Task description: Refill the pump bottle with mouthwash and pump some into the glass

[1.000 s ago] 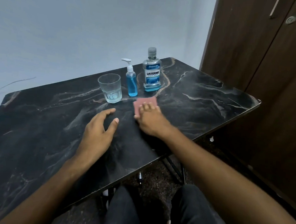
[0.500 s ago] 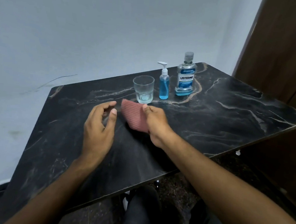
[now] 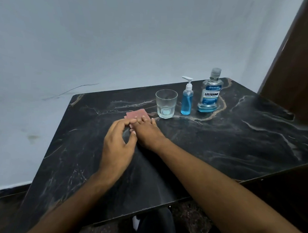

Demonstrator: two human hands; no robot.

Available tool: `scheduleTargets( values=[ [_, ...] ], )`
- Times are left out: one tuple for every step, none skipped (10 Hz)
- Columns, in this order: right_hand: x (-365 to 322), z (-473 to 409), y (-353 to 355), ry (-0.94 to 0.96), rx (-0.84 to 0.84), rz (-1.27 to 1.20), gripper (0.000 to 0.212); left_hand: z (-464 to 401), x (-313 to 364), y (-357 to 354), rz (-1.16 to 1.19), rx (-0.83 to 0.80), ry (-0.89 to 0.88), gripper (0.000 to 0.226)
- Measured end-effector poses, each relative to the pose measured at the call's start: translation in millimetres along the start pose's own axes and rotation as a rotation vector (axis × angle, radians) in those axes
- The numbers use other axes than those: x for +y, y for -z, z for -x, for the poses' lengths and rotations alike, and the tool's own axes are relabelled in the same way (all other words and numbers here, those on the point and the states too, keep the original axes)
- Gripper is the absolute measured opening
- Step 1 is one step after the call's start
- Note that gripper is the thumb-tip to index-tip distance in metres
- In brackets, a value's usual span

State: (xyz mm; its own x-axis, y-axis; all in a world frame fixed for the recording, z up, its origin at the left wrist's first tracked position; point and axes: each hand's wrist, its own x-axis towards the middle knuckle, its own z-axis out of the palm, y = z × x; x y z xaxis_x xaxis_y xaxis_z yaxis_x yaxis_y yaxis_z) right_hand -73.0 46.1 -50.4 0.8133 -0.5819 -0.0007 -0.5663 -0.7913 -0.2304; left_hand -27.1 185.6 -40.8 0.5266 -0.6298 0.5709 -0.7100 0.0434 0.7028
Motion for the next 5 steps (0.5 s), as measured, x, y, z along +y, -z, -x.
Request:
scheduleTargets(
  values=[
    [2.7, 6.1, 1.2, 0.028, 0.013, -0.059, 0.060, 2.5, -5.2, -3.6, -0.010, -0.022, 0.012, 0.032],
    [12.2, 18.0, 12.9, 0.023, 0.013, -0.154, 0.049, 3.3, -9.5, -10.3, -0.013, -0.057, 0.015, 0.037],
    [21.9, 39.7, 18.5, -0.009, 0.031, -0.193, 0.045, -0.1, -13.2, -17.5, -0.050, -0.101, -0.020, 0.039],
    [37.7, 62.7, 19.4, -0.011, 0.117, -0.198, 0.051, -6.5, -17.2, -25.8, -0.081, -0.141, -0.073, 0.038],
    [59.0, 81.5, 23.1, -0.055, 0.217, -0.158, 0.070, -11.8, -15.4, -34.7, -0.203, -0.220, -0.098, 0.039]
  ],
)
